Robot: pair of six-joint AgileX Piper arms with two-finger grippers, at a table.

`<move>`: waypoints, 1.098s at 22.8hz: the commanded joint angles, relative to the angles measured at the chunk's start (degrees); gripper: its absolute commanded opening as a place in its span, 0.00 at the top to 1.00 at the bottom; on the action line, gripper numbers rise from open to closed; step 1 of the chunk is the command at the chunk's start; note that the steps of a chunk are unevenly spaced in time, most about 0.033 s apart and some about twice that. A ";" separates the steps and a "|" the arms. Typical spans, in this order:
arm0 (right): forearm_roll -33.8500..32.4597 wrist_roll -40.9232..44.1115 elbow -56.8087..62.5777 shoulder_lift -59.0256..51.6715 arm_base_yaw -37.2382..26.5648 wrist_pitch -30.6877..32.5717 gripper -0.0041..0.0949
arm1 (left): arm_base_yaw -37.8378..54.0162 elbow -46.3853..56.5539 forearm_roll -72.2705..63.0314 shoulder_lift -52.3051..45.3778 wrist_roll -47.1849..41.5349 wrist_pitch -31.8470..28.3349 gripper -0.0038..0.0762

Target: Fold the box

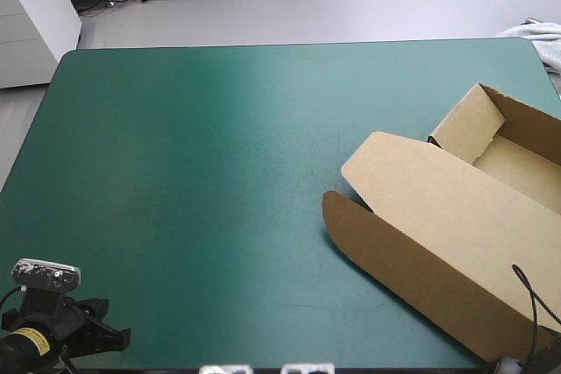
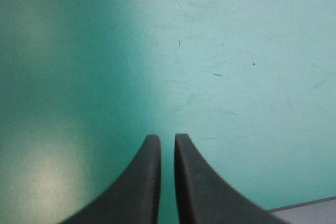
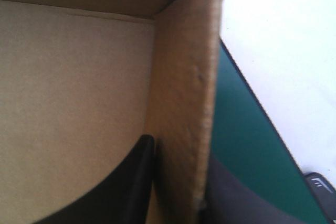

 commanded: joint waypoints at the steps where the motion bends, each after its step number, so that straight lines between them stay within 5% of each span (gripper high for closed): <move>1: -4.43 -2.88 -2.14 -2.53 -0.18 -1.38 0.58 | -0.18 -1.39 -0.10 0.67 0.07 -0.26 0.88; 3: -5.61 -3.73 -4.42 -2.53 -0.18 -0.51 0.52 | -0.18 -1.39 0.14 0.67 0.07 -0.26 0.88; 15: 1.74 -2.85 -14.20 -12.56 -0.18 6.27 0.51 | -0.18 -1.39 2.85 0.67 0.56 -0.26 0.88; 25: 12.65 -4.25 -7.14 -27.32 -0.18 5.78 0.70 | -0.18 -1.39 2.75 -1.62 0.56 -2.23 0.88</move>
